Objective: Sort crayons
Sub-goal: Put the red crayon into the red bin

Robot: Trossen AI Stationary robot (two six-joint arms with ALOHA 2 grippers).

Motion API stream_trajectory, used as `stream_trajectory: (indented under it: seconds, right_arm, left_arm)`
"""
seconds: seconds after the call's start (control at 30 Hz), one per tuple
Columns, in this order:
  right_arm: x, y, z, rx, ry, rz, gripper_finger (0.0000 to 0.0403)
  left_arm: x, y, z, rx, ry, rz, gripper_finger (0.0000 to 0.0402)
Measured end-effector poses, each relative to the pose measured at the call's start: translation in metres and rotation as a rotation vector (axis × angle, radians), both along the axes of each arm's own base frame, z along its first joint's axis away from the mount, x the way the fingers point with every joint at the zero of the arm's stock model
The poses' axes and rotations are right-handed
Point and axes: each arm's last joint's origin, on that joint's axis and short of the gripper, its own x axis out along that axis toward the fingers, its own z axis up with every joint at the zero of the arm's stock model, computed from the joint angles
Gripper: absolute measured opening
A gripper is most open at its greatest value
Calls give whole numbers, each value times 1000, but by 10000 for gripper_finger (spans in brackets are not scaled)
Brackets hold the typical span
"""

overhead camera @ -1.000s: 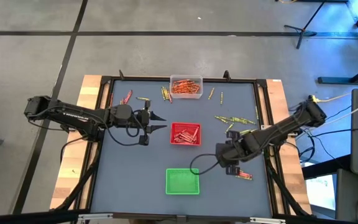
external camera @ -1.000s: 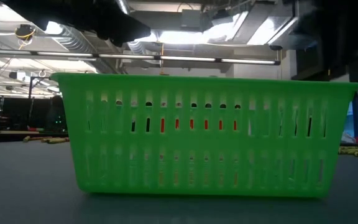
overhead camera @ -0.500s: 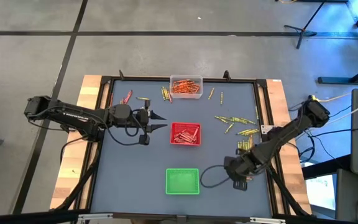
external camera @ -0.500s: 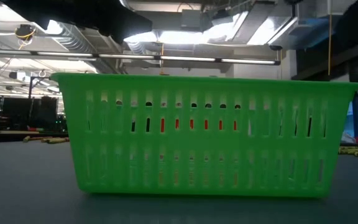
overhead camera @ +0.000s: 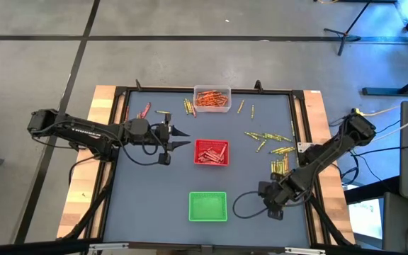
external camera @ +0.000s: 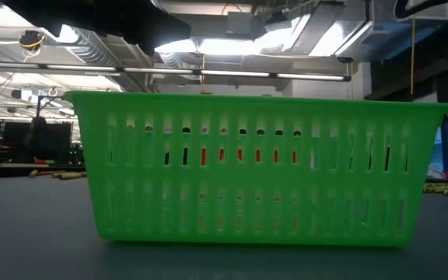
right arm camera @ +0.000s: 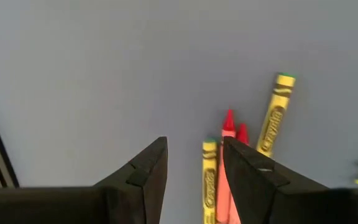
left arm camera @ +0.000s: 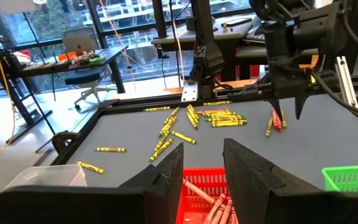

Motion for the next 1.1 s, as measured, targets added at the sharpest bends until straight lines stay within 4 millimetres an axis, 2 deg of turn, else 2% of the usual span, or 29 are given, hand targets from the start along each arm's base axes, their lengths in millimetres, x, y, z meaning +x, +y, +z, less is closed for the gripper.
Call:
stream_trajectory:
  seconds: [0.33,0.87,0.97,1.1]
  right_arm:
    - [-4,-5,-10,-27,-5,-4,154]
    - [0,-2,-30,-106,56,41,153]
    - [0,-2,-32,-124,66,44,139]
    - [-1,-3,-33,-142,68,52,97]
  left_arm:
    - [0,0,0,0,0,0,99]
    - [0,0,1,0,-6,0,99]
    - [0,0,1,0,-6,0,99]
    - [0,0,1,0,-6,0,99]
